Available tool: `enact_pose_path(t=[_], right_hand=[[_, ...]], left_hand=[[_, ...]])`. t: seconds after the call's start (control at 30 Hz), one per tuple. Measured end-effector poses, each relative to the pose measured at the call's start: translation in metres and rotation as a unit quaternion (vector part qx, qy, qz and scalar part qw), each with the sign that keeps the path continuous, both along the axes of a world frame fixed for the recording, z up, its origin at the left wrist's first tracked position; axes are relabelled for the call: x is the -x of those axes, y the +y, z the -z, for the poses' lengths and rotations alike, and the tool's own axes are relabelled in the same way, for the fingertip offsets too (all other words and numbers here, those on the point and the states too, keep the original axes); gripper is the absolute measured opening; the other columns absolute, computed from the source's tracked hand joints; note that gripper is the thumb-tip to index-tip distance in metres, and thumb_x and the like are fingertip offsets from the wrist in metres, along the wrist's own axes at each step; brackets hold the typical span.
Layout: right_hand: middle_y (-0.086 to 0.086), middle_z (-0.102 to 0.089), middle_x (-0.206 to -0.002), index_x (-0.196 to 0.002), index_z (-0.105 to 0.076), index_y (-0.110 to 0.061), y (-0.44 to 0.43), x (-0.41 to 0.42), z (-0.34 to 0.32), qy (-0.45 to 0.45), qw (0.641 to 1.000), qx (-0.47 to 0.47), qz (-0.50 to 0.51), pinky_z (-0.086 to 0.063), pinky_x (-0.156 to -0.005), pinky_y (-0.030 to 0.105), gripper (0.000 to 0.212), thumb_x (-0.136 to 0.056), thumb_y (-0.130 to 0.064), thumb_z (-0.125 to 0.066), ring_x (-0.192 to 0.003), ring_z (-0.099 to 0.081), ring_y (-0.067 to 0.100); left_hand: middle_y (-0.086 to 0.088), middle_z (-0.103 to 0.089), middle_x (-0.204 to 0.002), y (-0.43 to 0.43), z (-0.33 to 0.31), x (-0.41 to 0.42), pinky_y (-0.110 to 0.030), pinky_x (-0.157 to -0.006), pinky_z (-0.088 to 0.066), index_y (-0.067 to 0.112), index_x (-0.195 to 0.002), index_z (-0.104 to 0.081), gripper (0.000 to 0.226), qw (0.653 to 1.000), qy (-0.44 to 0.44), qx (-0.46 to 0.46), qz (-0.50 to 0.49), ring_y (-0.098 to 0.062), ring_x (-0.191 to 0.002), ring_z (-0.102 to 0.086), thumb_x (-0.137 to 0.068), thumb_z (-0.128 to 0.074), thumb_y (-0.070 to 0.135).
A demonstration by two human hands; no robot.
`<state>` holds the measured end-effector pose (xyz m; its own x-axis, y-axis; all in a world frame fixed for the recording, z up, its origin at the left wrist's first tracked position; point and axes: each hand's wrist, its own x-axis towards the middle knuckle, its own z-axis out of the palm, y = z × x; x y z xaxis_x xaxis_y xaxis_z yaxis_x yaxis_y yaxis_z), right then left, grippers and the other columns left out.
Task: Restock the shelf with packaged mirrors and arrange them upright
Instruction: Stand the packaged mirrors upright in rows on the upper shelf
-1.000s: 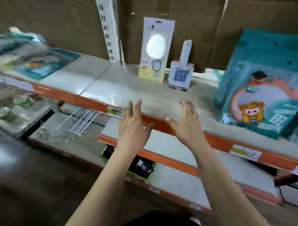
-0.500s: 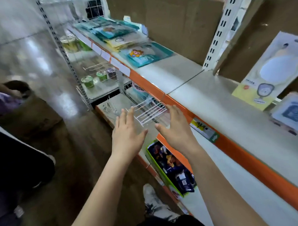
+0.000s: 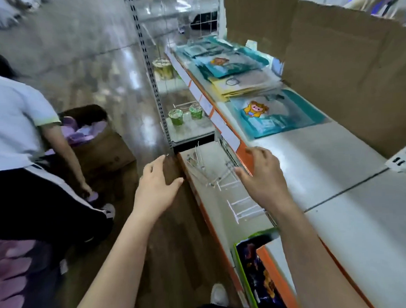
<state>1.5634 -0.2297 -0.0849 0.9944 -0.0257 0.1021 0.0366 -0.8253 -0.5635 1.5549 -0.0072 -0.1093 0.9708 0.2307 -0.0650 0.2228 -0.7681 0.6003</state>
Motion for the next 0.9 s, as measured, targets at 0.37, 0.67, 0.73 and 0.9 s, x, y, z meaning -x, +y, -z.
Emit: enact_pose_path(t=[0.37, 0.67, 0.73, 0.9], right_hand=[[0.011, -0.043, -0.14, -0.139, -0.04, -0.013, 0.008, -0.117, 0.01, 0.039, 0.997, -0.072, -0.004, -0.03, -0.106, 0.035, 0.054, -0.09, -0.027, -0.061, -0.13, -0.037, 0.026], [0.009, -0.046, -0.14, -0.138, -0.04, -0.015, 0.039, -0.193, 0.021, 0.062, 0.991, -0.106, 0.057, -0.034, -0.101, 0.034, 0.055, -0.089, -0.029, -0.061, -0.129, -0.042, 0.026], [0.01, -0.047, -0.139, -0.138, -0.041, -0.014, 0.056, -0.213, 0.015, 0.058, 0.99, -0.104, 0.075, -0.035, -0.099, 0.033, 0.055, -0.089, -0.028, -0.062, -0.128, -0.043, 0.026], [0.009, -0.046, -0.14, -0.138, -0.041, -0.016, 0.104, -0.268, -0.008, 0.02, 0.986, -0.12, 0.113, -0.036, -0.099, 0.036, 0.054, -0.089, -0.025, -0.061, -0.126, -0.044, 0.026]], left_hand=[[-0.013, -0.035, -0.144, 0.058, -0.001, -0.08, -0.039, -0.104, -0.036, 0.023, -0.144, -0.03, 0.07, 0.994, -0.01, 0.056, -0.091, -0.029, -0.128, -0.042, -0.085, -0.066, 0.031], [-0.011, -0.039, -0.142, 0.115, 0.004, -0.168, -0.04, -0.101, -0.038, 0.021, -0.143, -0.031, 0.066, 0.997, -0.014, 0.058, -0.043, -0.029, -0.124, -0.045, -0.087, -0.064, 0.031], [-0.01, -0.039, -0.144, 0.131, -0.003, -0.197, -0.041, -0.103, -0.037, 0.02, -0.143, -0.031, 0.066, 0.998, -0.024, 0.062, -0.021, -0.029, -0.127, -0.043, -0.087, -0.063, 0.031], [-0.012, -0.04, -0.143, 0.159, -0.032, -0.282, -0.042, -0.1, -0.037, 0.018, -0.143, -0.031, 0.063, 0.995, -0.062, 0.054, 0.049, -0.029, -0.129, -0.041, -0.089, -0.06, 0.031]])
